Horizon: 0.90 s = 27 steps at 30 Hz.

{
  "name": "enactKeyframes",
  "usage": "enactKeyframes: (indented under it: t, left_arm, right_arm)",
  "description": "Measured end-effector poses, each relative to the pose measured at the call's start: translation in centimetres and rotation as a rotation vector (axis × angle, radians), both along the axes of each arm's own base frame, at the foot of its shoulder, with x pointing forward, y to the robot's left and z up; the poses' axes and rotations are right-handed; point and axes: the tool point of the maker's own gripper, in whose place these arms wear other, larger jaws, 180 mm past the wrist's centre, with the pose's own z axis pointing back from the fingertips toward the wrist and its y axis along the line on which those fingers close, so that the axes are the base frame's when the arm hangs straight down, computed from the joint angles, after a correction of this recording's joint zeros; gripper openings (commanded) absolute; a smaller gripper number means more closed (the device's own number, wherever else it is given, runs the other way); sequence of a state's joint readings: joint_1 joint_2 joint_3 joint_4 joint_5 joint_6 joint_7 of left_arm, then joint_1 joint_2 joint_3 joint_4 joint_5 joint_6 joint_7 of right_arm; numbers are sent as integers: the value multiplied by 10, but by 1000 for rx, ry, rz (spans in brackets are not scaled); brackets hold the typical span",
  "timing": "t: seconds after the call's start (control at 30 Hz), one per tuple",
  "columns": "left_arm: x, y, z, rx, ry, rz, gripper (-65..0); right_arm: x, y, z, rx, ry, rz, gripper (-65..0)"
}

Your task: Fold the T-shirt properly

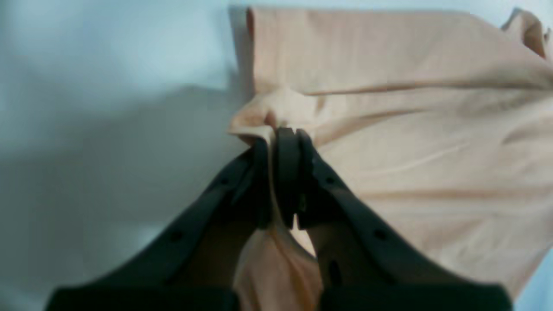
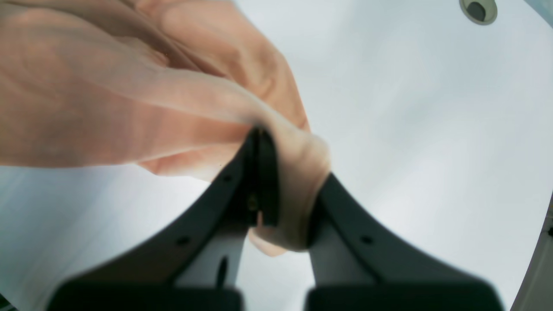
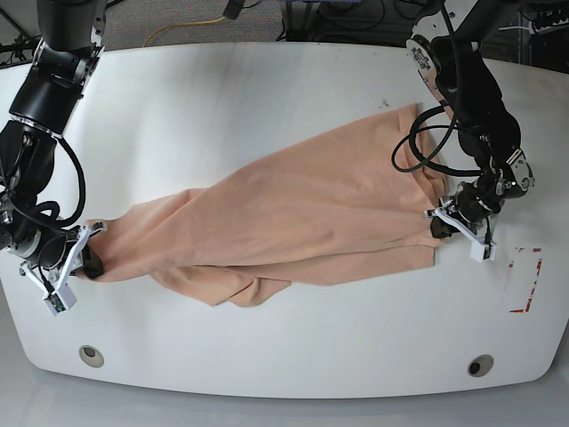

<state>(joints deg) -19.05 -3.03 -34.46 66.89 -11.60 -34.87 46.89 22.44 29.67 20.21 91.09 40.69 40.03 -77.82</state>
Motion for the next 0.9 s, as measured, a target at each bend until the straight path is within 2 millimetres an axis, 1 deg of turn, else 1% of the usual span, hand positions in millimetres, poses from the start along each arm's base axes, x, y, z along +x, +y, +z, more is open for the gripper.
enactKeyframes:
  t: [0.13, 0.27, 0.3, 0.47, 0.53, 0.6, 0.67, 0.83, 0.9]
  left_arm:
    - [4, -3, 19, 35, -54, -4, -650]
    - [2, -14, 28, 93, -40, -65, -650]
    - [1, -14, 30, 103, -44, -72, -650]
    - [-5, -11, 56, 183, -107, -81, -650]
    - [-6, -14, 59, 221, -96, -111, -650]
    - [-4, -24, 64, 237, -100, -143, -631]
    - [-6, -29, 70, 240, -101, -157, -611]
    - [-9, -22, 86, 297, -121, -147, -639]
    - [-12, -21, 91, 314, -134, -145, -639]
  right_arm:
    - [0, 0, 0, 1, 0, 0, -650]
    - [0, 0, 0, 0, 1, -1, -650]
    - [0, 0, 0, 0, 1, 0, -650]
    - [0, 1, -1, 2, 1, 1, -650]
    - [0, 1, -1, 2, 0, 1, -650]
    - [0, 1, -1, -1, 2, 0, -650]
    - [-1, 2, -2, 3, 5, 4, -650]
    - [-5, 0, -10, -5, 28, -1, -650]
    - [-4, 3, -9, 3, 23, 4, -650]
